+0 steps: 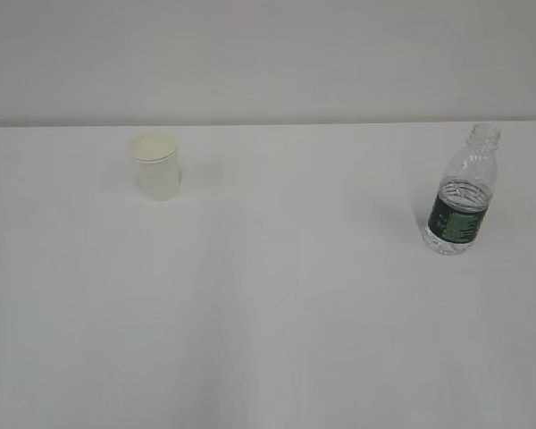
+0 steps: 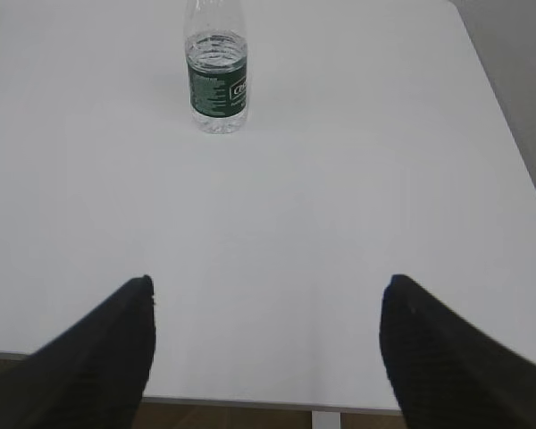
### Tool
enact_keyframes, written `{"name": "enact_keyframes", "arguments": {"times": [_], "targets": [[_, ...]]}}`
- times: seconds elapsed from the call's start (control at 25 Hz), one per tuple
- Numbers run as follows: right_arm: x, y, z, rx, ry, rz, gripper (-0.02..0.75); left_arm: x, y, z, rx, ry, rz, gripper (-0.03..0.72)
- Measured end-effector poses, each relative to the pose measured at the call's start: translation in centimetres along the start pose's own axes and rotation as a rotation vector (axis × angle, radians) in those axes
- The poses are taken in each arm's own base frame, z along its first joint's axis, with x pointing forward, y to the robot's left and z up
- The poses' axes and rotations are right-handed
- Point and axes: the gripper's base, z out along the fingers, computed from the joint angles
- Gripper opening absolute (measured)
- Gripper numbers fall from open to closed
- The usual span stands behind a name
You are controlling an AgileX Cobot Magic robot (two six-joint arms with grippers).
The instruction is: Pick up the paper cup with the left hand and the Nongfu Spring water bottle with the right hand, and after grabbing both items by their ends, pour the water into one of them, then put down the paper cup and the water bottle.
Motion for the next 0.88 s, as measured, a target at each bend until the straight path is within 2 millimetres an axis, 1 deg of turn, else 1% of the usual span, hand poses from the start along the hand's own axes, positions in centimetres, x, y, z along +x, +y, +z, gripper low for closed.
{"name": "enact_keyframes", "arguments": {"times": [0.88], "targets": [[0.0,0.0,0.0,0.0,0.0,0.0,0.587,0.0,0.0,0.0,0.0,0.0,0.0,0.576]]}}
